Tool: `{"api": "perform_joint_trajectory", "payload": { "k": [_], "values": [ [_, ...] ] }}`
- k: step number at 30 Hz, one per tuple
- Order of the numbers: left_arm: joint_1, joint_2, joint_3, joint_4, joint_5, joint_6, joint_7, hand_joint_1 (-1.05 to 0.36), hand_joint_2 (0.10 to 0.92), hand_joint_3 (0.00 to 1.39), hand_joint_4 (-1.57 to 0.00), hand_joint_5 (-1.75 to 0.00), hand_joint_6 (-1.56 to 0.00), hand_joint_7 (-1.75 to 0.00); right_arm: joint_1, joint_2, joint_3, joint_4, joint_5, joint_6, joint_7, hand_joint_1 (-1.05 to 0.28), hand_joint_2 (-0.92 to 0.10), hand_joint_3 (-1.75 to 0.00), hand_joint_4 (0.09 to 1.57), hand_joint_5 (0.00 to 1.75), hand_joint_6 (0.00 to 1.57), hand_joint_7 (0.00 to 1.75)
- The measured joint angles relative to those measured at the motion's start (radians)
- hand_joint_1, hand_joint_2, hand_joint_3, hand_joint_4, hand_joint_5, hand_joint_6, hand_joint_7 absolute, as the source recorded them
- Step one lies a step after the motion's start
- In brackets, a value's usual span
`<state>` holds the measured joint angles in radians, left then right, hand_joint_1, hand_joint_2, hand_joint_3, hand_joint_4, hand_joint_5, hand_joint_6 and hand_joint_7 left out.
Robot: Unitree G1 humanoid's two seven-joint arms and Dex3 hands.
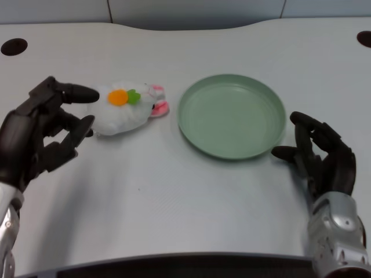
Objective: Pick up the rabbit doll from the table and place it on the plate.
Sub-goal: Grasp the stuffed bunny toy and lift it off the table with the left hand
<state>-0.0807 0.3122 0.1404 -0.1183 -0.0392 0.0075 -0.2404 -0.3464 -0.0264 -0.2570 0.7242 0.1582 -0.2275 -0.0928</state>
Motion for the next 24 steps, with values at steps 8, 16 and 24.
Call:
{"api": "perform_joint_trajectory", "payload": {
  "k": [8,16,24],
  "values": [
    [-0.176,0.194,-0.113,0.073,0.311,-0.009,-0.009,-0.67,0.921,0.16,-0.14,-0.65,-0.37,-0.17,0.0,0.0,0.006,-0.001,-0.001,0.0,-0.002,-0.32,-0.92,-0.2,0.78,1.07,0.79,0.47],
    [-0.402,0.349,-0.28,0.192,0.621,0.075,-0.122,-0.9,0.921,0.06,0.0,-0.1,-0.12,-0.01,0.01,0.003,0.01,-0.026,0.001,0.002,-0.002,-0.32,-0.92,-0.21,0.8,1.08,0.8,0.48],
    [-0.567,0.342,-0.389,0.362,0.72,0.144,-0.202,-1.0,0.921,0.07,0.0,0.0,-0.02,0.0,0.023,0.005,0.013,-0.05,-0.003,0.009,-0.009,-0.31,-0.92,-0.23,0.77,1.07,0.77,0.46]
  ]
}}
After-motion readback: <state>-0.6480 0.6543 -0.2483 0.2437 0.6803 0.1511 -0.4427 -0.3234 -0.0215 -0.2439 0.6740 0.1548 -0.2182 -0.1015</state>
